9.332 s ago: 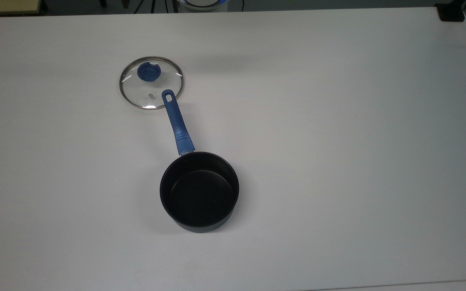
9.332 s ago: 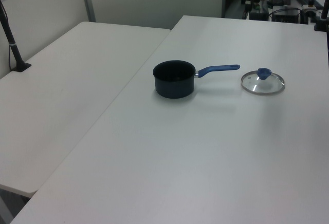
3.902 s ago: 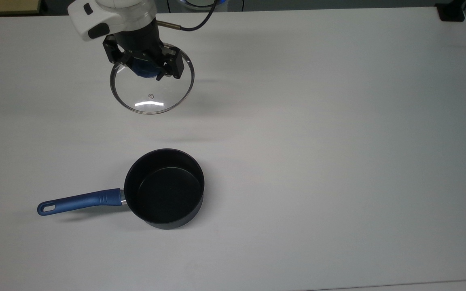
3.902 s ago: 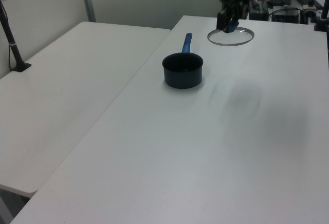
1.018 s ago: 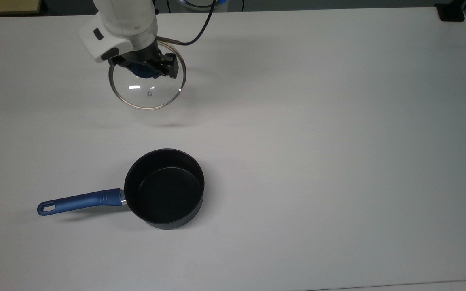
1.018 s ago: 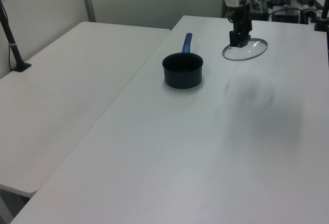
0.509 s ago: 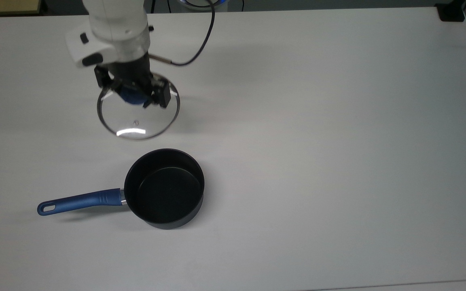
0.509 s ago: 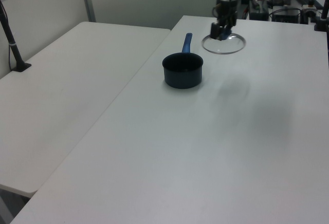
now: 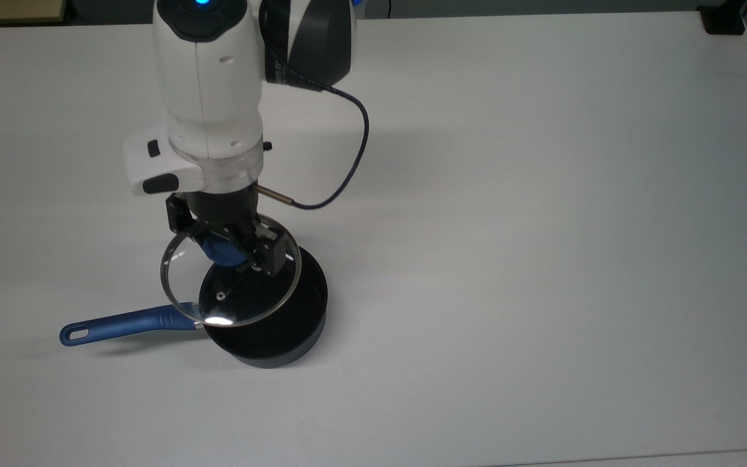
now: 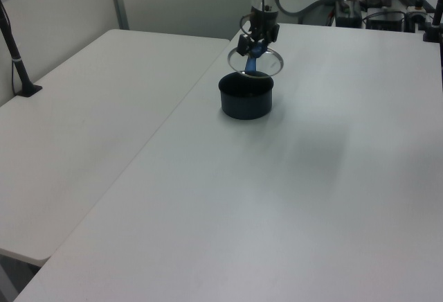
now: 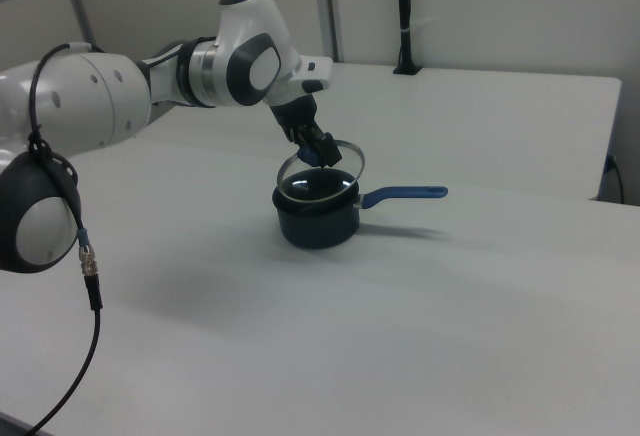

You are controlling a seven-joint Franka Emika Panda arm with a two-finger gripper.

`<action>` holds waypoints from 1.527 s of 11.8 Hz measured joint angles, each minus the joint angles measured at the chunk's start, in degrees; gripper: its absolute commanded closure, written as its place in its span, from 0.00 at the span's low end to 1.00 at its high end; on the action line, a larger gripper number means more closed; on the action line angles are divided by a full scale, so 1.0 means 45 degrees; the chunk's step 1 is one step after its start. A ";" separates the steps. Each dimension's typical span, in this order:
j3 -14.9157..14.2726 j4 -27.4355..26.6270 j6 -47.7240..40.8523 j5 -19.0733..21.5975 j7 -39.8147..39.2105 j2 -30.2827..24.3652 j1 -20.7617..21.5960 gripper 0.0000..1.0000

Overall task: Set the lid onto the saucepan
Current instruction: 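Carry the lid over the black saucepan and lower it onto the rim, then open the gripper to release the lid knob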

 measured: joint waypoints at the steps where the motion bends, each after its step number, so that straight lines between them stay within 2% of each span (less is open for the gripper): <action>1: -0.0019 0.0180 0.0119 -0.0238 0.0118 0.0211 0.0082 0.59; 4: -0.0031 0.0239 0.0132 -0.0690 0.0252 0.0704 0.0258 0.59; 10: -0.0033 0.0249 0.0139 -0.0816 0.0284 0.0915 0.0487 0.57; 11: -0.0032 0.0239 0.0139 -0.0884 0.0330 0.0943 0.0538 0.42; 13: -0.0031 0.0143 0.0138 -0.1135 0.0612 0.1205 0.0678 0.00; 18: -0.0075 -0.0003 0.0135 -0.1267 0.0701 0.1379 0.0638 0.00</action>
